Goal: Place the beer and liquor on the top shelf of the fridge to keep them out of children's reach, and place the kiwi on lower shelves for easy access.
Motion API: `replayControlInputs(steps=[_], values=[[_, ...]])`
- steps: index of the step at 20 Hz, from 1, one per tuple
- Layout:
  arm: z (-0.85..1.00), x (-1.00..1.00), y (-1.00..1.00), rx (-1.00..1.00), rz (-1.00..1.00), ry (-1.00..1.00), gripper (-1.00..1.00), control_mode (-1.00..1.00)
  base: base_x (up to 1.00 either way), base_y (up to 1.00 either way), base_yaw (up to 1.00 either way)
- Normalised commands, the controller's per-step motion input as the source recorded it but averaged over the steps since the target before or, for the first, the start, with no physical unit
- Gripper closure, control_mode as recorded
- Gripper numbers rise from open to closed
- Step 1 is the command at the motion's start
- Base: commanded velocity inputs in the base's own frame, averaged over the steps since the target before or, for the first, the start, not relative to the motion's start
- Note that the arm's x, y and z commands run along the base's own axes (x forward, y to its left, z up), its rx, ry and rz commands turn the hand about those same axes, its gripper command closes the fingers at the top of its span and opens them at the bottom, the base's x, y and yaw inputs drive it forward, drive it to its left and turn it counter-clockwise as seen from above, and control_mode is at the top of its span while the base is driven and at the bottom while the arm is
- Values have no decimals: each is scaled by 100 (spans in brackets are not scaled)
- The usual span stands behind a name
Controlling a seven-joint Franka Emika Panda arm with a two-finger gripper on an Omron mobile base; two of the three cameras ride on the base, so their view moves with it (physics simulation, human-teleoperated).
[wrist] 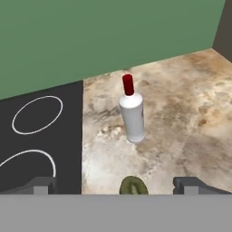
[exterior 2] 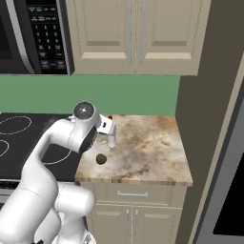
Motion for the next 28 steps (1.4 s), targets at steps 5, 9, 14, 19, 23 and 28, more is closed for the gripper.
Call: replayControlInputs(steps=[5,9,14,19,23,28], values=[[-23,30,-6,0,0,-1,-100,-100,0,0,0],[-12,33,-1,0,0,0,-100,-100,0,0,0],[-1,31,0,0,0,0,-100,-100,0,0,0],[0,25,0,0,0,0,-100,-100,0,0,0],[-9,23,0,0,0,0,-100,-100,0,0,0],[-23,18,0,-2,0,0,-100,-100,0,0,0]])
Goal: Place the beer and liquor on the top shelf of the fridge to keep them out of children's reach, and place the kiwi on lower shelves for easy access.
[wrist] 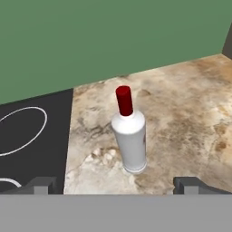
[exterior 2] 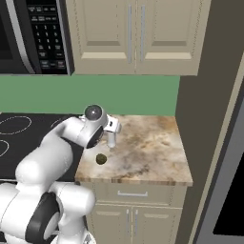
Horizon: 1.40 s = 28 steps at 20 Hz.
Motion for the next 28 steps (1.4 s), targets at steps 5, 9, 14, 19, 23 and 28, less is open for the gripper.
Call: replayControlInputs(steps=[5,9,14,19,23,28], values=[[-28,18,-1,-2,0,0,-100,-100,0,0,0],[-16,22,-5,-1,0,0,-100,-100,0,0,0],[-7,21,-6,0,0,0,-100,-100,0,0,0],[-6,19,-6,0,0,0,-100,-100,0,0,0],[-6,18,-4,0,0,-1,-100,-100,0,0,0],[-2,15,0,0,1,-6,-100,-100,0,0,0]])
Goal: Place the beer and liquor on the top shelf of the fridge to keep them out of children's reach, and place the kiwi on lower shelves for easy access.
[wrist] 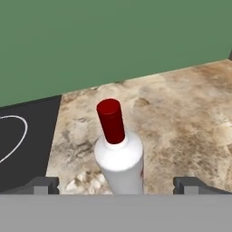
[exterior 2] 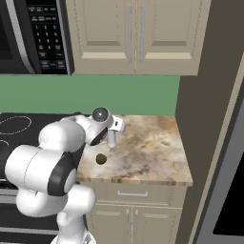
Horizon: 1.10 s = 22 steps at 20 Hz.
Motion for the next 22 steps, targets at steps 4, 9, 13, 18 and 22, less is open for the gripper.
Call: replayControlInputs(steps=[4,9,13,18,22], values=[[0,14,0,0,0,-8,-100,-100,0,0,0],[0,13,0,0,0,-8,-100,-100,0,0,0],[-3,15,0,0,0,-7,-100,-100,0,0,0],[-16,20,0,0,1,-3,-100,-100,0,0,0],[-31,24,0,0,1,0,-100,-100,0,0,0]])
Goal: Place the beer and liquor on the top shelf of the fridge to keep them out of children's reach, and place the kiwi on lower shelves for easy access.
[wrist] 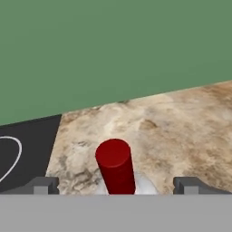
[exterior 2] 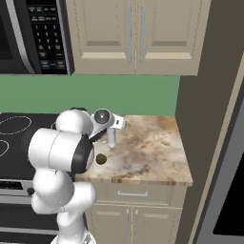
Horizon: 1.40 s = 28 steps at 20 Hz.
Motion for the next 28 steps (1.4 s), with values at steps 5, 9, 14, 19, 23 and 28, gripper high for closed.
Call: replayControlInputs(steps=[5,9,14,19,23,28], values=[[-29,24,0,0,1,0,-100,-100,0,0,0],[-28,16,0,0,1,0,100,-100,0,0,0],[-32,5,0,0,1,0,100,-100,0,0,0],[-25,4,-1,0,1,0,100,-100,0,0,0],[-6,6,0,0,2,0,100,-100,0,0,0],[0,0,0,0,2,0,100,-100,0,0,0]])
